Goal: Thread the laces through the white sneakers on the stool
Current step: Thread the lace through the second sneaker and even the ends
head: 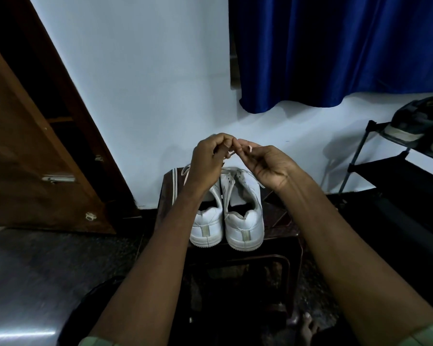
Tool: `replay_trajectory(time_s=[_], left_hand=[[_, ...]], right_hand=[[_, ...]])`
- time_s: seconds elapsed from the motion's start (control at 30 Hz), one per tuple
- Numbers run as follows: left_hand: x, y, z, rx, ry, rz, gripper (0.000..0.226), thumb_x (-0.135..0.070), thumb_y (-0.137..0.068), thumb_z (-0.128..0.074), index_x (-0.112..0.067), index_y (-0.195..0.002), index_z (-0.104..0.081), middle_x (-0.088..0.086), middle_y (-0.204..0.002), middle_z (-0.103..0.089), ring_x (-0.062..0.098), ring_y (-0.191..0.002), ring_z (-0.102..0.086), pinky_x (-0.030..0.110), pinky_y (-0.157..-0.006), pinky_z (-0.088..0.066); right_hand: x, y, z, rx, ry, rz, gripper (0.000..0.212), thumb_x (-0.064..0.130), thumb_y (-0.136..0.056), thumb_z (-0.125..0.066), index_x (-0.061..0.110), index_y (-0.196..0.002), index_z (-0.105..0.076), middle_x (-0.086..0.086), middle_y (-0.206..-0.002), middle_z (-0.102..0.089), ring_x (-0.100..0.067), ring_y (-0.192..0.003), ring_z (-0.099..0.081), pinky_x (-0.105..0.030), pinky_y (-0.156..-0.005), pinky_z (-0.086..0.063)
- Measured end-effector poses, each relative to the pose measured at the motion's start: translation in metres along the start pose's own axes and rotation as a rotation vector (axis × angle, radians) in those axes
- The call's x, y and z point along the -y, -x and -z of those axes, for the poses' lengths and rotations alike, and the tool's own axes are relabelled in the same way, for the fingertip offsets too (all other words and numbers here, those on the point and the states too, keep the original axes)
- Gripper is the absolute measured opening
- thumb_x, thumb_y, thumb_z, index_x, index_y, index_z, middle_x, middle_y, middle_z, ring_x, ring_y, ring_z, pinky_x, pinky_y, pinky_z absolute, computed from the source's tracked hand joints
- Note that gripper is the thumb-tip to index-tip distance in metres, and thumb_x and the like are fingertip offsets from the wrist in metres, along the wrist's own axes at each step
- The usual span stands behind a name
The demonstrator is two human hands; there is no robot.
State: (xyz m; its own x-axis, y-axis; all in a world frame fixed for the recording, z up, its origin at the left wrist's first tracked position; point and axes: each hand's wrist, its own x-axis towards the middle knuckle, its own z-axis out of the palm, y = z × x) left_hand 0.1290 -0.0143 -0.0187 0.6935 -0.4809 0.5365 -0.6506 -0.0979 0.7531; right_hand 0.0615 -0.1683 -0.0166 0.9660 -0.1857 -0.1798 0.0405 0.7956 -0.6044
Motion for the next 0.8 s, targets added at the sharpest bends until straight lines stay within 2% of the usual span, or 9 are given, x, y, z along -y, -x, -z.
replay_trajectory(time_s=[0.13, 0.2, 0.3, 0.37, 0.43, 0.5, 0.6, 0.7, 0.8], left_hand=[[-0.004, 0.001, 0.003, -0.102, 0.055, -0.005, 0.016, -0.017, -0.1, -0.066, -0.018, -0.1, -0.082, -0.008, -0.1, -0.077, 0.01, -0.095, -0.07, 0.028, -0.084, -0.054], [-0.006, 0.001, 0.002, -0.117, 0.094, 0.02, 0.011, -0.015, -0.096, -0.073, -0.016, -0.1, -0.083, -0.004, -0.098, -0.078, 0.012, -0.094, -0.073, 0.027, -0.081, -0.057], [-0.005, 0.0, -0.002, -0.121, 0.147, 0.095, 0.016, -0.015, -0.091, -0.078, -0.014, -0.107, -0.082, -0.002, -0.089, -0.079, 0.021, -0.085, -0.075, 0.039, -0.082, -0.061], [-0.001, -0.001, -0.004, -0.135, 0.147, 0.13, 0.032, -0.015, -0.089, -0.078, -0.014, -0.121, -0.077, -0.009, -0.082, -0.076, 0.016, -0.082, -0.073, 0.039, -0.089, -0.061], [0.001, -0.002, -0.004, -0.163, 0.138, 0.161, 0.038, -0.014, -0.092, -0.075, -0.013, -0.129, -0.072, -0.012, -0.081, -0.074, 0.013, -0.083, -0.072, 0.034, -0.089, -0.06], [0.002, -0.003, -0.004, -0.207, 0.162, 0.187, 0.035, -0.009, -0.094, -0.072, -0.012, -0.129, -0.072, -0.006, -0.082, -0.074, 0.012, -0.082, -0.072, 0.028, -0.082, -0.06], [0.001, -0.002, -0.002, -0.245, 0.23, 0.229, 0.024, -0.005, -0.098, -0.067, -0.008, -0.12, -0.076, 0.002, -0.087, -0.075, 0.004, -0.072, -0.066, 0.017, -0.074, -0.052], [-0.003, 0.001, -0.001, -0.175, 0.285, 0.26, 0.016, -0.005, -0.102, -0.062, -0.004, -0.103, -0.078, 0.006, -0.1, -0.076, -0.003, -0.068, -0.058, 0.011, -0.067, -0.046], [-0.002, 0.002, -0.001, -0.133, 0.299, 0.289, 0.018, -0.008, -0.103, -0.061, -0.013, -0.098, -0.077, -0.005, -0.083, -0.07, -0.005, -0.067, -0.057, 0.01, -0.063, -0.045]], right_hand=[[-0.007, 0.007, -0.003, -0.149, 0.347, 0.137, 0.018, -0.006, -0.093, -0.063, -0.006, -0.106, -0.076, -0.016, -0.09, -0.074, -0.023, -0.079, -0.073, -0.025, -0.072, -0.062], [-0.011, 0.01, -0.001, -0.195, 0.788, 0.3, 0.013, 0.015, -0.094, -0.072, 0.007, -0.093, -0.082, -0.008, -0.075, -0.073, -0.018, -0.064, -0.066, -0.028, -0.06, -0.055], [-0.017, 0.008, 0.0, -0.159, 1.401, 0.459, 0.036, 0.051, -0.094, -0.061, 0.025, -0.077, -0.08, 0.013, -0.065, -0.071, -0.007, -0.058, -0.063, -0.031, -0.06, -0.05], [-0.02, 0.007, -0.001, -0.09, 1.492, 0.544, 0.033, 0.036, -0.1, -0.059, 0.016, -0.079, -0.075, 0.015, -0.062, -0.066, 0.006, -0.06, -0.062, -0.027, -0.064, -0.048], [-0.022, 0.007, -0.003, -0.041, 1.531, 0.606, 0.025, 0.015, -0.103, -0.057, 0.007, -0.084, -0.071, 0.014, -0.069, -0.065, 0.018, -0.063, -0.058, -0.015, -0.064, -0.041], [-0.024, 0.006, -0.003, -0.024, 1.552, 0.618, 0.023, 0.012, -0.102, -0.056, 0.006, -0.083, -0.068, 0.011, -0.075, -0.066, 0.02, -0.067, -0.057, -0.01, -0.062, -0.037], [-0.024, 0.004, -0.001, -0.005, 1.556, 0.649, 0.022, 0.014, -0.101, -0.058, 0.01, -0.08, -0.064, 0.008, -0.074, -0.063, 0.012, -0.07, -0.057, -0.02, -0.066, -0.041], [-0.024, 0.004, 0.0, 0.012, 1.626, 0.697, 0.025, 0.014, -0.098, -0.059, 0.019, -0.074, -0.059, 0.01, -0.072, -0.06, 0.008, -0.074, -0.055, -0.028, -0.068, -0.04], [-0.025, 0.002, 0.003, -0.009, 1.685, 0.707, 0.023, 0.015, -0.096, -0.058, 0.016, -0.073, -0.059, 0.003, -0.075, -0.06, -0.007, -0.077, -0.055, -0.038, -0.072, -0.046]])
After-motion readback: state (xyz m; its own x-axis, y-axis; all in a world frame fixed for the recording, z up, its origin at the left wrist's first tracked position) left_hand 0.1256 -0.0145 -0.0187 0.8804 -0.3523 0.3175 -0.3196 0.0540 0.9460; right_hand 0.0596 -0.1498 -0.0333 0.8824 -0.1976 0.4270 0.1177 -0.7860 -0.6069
